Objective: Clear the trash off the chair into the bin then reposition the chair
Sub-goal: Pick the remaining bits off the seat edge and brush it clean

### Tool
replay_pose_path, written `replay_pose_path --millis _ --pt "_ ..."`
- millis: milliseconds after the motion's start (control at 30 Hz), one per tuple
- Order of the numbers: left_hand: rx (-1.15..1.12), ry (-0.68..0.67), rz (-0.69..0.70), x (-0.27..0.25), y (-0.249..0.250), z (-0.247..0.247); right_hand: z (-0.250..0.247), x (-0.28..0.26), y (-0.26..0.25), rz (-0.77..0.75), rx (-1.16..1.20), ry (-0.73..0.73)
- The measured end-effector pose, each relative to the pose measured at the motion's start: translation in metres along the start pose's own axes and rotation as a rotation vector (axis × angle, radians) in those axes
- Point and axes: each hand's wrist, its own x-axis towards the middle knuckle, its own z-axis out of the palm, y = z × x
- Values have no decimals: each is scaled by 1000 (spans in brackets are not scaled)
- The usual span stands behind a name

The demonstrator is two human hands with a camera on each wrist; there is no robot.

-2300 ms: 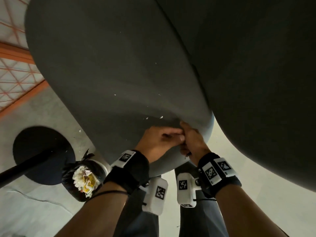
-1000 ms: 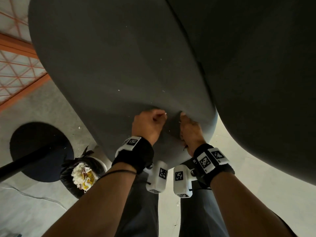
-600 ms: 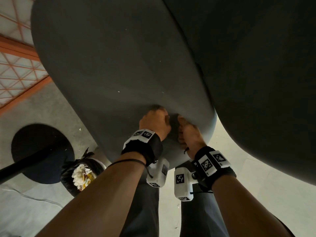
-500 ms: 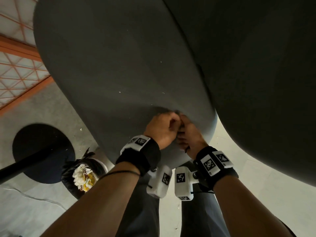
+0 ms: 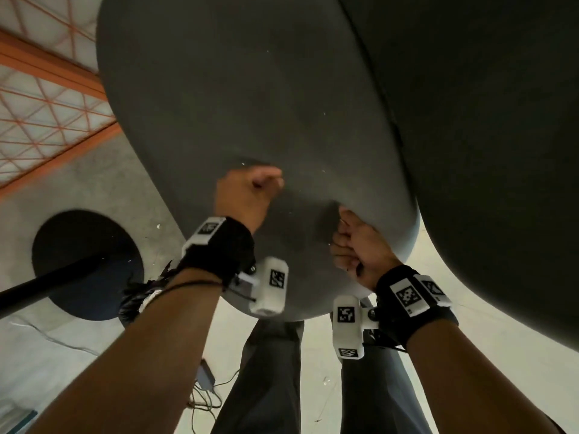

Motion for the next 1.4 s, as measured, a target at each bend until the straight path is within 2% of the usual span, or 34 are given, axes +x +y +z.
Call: replay_pose_path --millis 33,100,200,400,500,600,767,833,967,1100,1167,1267,1400 --pt "73 103 -55 13 -8 -6 2 0 -1 -7 -31 -10" --pt "169 191 -154 33 -15 -18 6 0 -3 -18 -74 -13" --pt "298 153 -163 46 -18 -22 12 1 -4 -24 -117 13" --pt "462 124 -80 43 -18 -19 22 6 -2 7 -176 33" --pt "492 83 -100 41 -11 -14 28 6 -4 9 -212 54" --pt "405 -40 -156 39 -10 -12 34 8 -7 7 -222 69" --pt "112 -322 122 -27 16 8 49 5 -12 19 -238 19" --pt "12 -327 128 -52 18 17 51 3 -8 24 -283 -11" --pt "-1 -267 55 -74 7 22 48 -2 2 61 -378 14" --pt "-105 -376 34 -87 -2 15 40 -4 15 -4 -369 53" --pt "-145 -334 -17 -87 -9 12 36 -3 22 -41 -364 105" --pt "33 -187 -81 -77 -23 13 28 -5 31 -55 -362 172" --pt "110 -70 -172 -60 -29 23 15 -6 39 -16 -379 234"
